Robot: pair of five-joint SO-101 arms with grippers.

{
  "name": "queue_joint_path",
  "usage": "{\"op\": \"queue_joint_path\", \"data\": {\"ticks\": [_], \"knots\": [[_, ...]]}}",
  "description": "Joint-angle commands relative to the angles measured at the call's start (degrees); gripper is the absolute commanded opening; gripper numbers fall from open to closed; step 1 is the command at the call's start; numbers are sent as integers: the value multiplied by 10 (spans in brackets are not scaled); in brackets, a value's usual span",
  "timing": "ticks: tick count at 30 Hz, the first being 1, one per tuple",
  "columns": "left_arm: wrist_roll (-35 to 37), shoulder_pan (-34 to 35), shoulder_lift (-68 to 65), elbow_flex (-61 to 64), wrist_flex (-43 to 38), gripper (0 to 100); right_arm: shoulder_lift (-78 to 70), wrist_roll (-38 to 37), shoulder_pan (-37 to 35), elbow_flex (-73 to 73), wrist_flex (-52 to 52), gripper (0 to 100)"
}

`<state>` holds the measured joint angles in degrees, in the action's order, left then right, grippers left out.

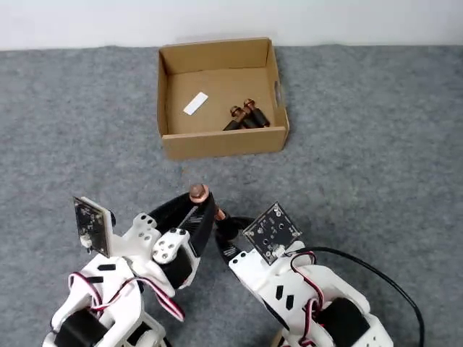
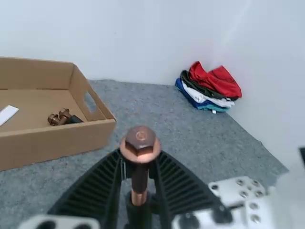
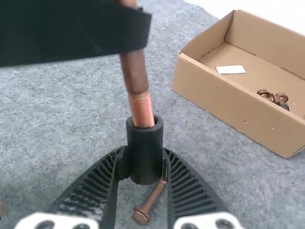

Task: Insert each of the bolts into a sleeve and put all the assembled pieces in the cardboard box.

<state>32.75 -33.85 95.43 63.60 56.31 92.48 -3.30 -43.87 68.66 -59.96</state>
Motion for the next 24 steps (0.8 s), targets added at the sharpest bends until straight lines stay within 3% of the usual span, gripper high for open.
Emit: {"op": "queue_joint_path", "data": {"ticks": [1,10,21,24], "knots": [[4,-19,-1,-19,2,6,4,-4,5,-11,15,8],[-3,-19,-1,28,52,6,4,-31,0,-11,44,8],[-103,-19,-1,90,52,8,4,-53,-40,-11,47,8],[-119,-19,-1,89,65,58,4,-53,-40,-11,47,8]]}}
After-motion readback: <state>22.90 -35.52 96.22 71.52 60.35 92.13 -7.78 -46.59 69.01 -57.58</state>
